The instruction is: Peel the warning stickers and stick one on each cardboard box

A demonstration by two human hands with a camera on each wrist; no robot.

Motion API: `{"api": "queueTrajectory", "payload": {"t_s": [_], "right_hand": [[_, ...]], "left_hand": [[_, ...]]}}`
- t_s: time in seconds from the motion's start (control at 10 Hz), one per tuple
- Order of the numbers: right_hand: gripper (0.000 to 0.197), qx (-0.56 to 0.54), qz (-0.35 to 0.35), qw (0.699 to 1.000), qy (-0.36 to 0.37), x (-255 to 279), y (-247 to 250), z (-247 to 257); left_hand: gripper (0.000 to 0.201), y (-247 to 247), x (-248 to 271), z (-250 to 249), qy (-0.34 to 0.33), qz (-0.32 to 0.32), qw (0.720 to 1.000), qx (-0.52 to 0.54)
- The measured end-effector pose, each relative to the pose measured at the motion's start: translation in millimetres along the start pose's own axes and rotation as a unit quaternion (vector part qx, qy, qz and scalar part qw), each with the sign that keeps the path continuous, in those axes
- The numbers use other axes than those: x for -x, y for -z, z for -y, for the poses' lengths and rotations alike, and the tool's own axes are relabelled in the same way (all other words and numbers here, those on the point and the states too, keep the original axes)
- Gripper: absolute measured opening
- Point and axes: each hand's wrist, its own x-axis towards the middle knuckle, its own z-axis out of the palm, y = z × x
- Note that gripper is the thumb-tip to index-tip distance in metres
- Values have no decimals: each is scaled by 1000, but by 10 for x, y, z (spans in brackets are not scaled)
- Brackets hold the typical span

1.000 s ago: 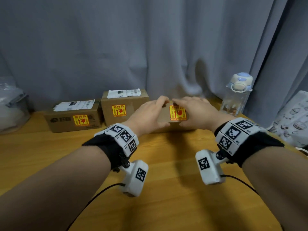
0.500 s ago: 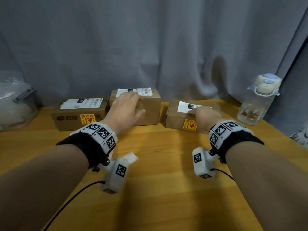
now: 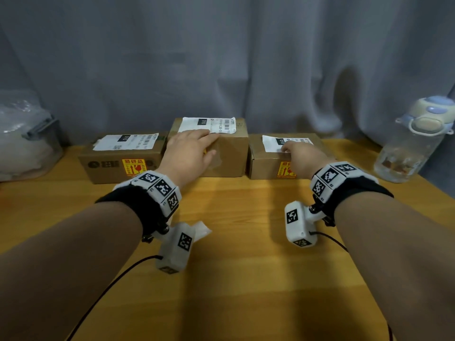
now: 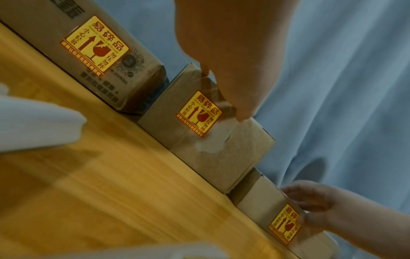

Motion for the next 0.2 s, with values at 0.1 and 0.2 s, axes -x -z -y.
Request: {"api": "queueTrajectory", "payload": {"t_s": [0.1,0.2], "right_hand": [[64,11,-17,1000,8,55,-14,63],[71,-20,-67,997,41,91,12,175]], "left_hand": [[47,55,10,-45,2,24,1000,-5],[49,139,-45,-84,-1,54,998,-25]]}}
